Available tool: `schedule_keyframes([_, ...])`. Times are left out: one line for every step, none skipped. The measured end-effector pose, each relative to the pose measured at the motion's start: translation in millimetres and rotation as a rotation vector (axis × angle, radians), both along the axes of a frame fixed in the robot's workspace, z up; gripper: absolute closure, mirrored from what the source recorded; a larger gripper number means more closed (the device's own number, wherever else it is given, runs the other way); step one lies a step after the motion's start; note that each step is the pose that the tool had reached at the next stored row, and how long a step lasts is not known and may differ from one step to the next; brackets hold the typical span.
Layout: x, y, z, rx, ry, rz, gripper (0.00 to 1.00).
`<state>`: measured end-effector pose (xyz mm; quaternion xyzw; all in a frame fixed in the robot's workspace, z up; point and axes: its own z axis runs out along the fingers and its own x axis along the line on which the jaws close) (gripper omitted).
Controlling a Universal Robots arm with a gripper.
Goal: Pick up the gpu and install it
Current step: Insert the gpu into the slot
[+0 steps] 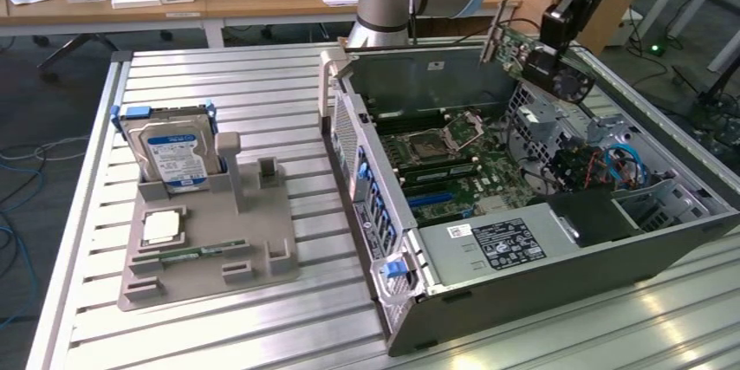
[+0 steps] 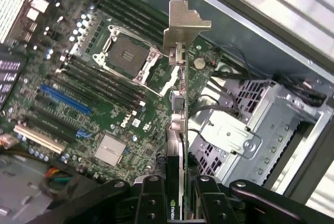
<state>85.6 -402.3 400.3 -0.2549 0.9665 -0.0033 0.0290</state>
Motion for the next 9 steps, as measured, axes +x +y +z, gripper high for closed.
schedule_keyframes([0.0, 0.0, -0.2, 0.0000, 0.0000, 0.020, 0.74])
schedule_keyframes([0.0, 0.0, -0.5, 0.0000, 0.0000, 0.038, 0.74])
schedule_keyframes([0.0, 0.0, -0.7, -0.0001, 0.0000, 0.056, 0.74])
schedule_keyframes([0.0, 0.0, -1.0, 0.0000, 0.0000, 0.074, 0.74])
schedule_keyframes([0.0, 0.0, -1.2, 0.0000, 0.0000, 0.092, 0.74])
schedule_keyframes([0.0, 0.0, -1.5, 0.0000, 0.0000, 0.110, 0.74])
schedule_keyframes([0.0, 0.0, -1.8, 0.0000, 0.0000, 0.129, 0.74])
schedule_keyframes([0.0, 0.0, -2.1, 0.0000, 0.0000, 0.147, 0.74])
schedule_keyframes([0.0, 0.0, -2.3, 0.0000, 0.0000, 0.165, 0.74])
